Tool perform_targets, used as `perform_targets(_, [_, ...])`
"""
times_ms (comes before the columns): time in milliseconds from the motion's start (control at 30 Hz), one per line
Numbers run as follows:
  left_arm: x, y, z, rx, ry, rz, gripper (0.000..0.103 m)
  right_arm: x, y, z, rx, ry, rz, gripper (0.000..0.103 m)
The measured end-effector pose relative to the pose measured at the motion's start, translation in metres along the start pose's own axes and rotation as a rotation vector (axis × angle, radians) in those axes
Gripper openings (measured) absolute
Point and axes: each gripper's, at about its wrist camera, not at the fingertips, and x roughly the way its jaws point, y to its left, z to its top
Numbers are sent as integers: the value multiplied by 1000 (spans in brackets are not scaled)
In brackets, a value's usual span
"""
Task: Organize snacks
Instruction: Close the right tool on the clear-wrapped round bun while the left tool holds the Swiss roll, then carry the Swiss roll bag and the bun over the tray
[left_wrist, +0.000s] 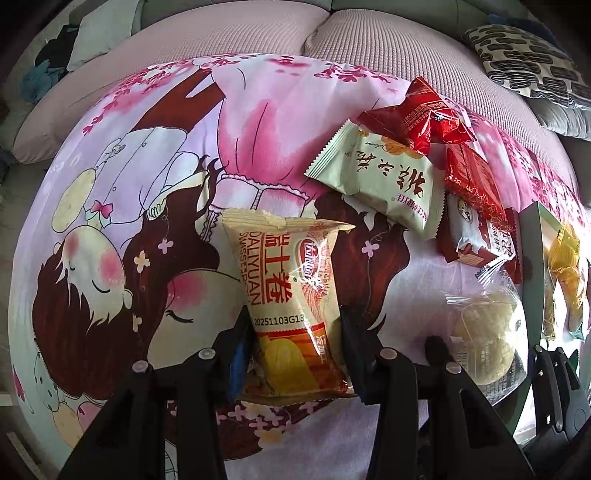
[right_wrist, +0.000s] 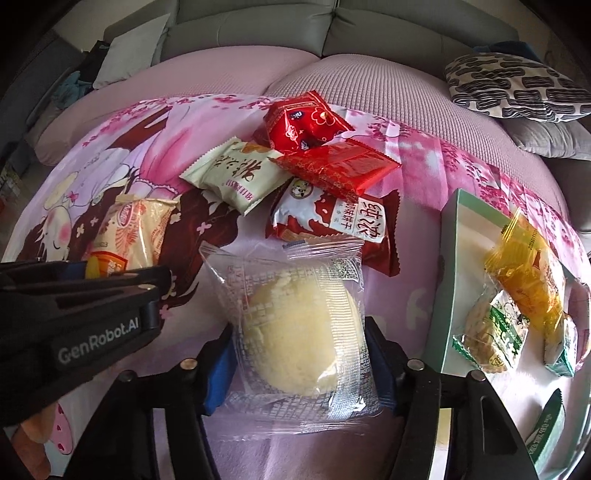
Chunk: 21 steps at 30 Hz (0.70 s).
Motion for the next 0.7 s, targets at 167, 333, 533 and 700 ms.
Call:
perform_targets(167, [1, -2, 3, 5, 1, 9, 47, -3, -2, 1, 4, -1, -4, 58])
perform_targets(333, [-4, 0, 3, -10, -5, 11, 44, -8, -3, 1, 16, -10, 6, 56])
perform_targets(533, [-19, 6, 7, -42, -43, 5, 42, -23, -9, 4, 42, -48, 16, 56])
perform_targets(700, [-42, 11, 12, -69, -102, -7, 42, -39, -16, 6, 65, -79, 32, 56])
